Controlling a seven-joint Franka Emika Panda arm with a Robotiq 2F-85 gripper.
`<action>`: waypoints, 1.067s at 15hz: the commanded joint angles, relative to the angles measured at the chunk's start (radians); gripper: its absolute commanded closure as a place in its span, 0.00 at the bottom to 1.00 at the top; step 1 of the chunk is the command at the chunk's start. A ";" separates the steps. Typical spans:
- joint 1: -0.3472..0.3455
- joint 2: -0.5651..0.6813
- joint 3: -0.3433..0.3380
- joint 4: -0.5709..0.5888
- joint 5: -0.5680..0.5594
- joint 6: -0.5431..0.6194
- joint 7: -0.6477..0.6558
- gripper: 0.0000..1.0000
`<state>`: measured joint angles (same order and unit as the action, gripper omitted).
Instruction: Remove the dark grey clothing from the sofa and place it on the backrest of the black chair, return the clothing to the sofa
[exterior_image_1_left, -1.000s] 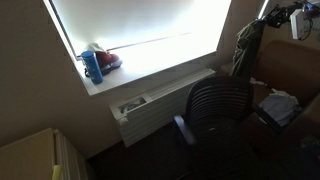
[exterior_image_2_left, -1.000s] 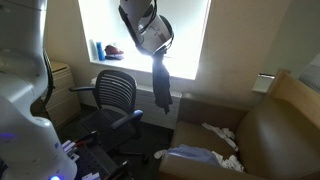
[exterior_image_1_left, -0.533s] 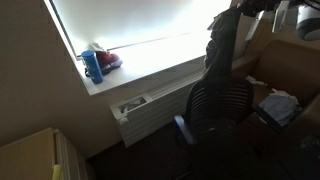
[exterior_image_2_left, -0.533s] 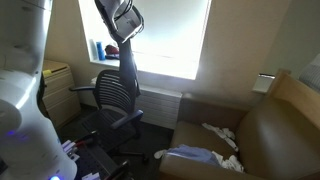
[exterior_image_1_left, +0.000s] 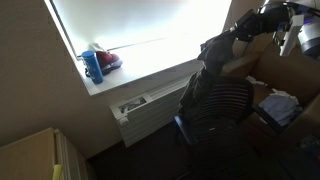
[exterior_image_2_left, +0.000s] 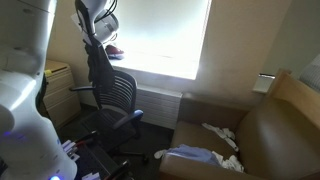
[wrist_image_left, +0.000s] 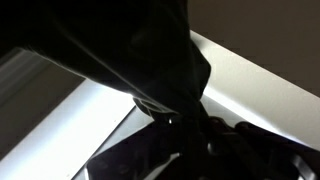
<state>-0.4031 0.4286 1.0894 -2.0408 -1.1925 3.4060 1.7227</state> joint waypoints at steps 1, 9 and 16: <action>-0.226 0.017 0.151 -0.112 -0.090 0.047 0.079 0.99; -0.589 0.269 0.328 -0.077 -0.400 0.062 0.112 0.99; -0.608 0.226 0.193 -0.107 -0.632 0.051 0.330 0.69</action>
<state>-1.0051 0.7147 1.3206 -2.1460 -1.7771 3.4566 1.9639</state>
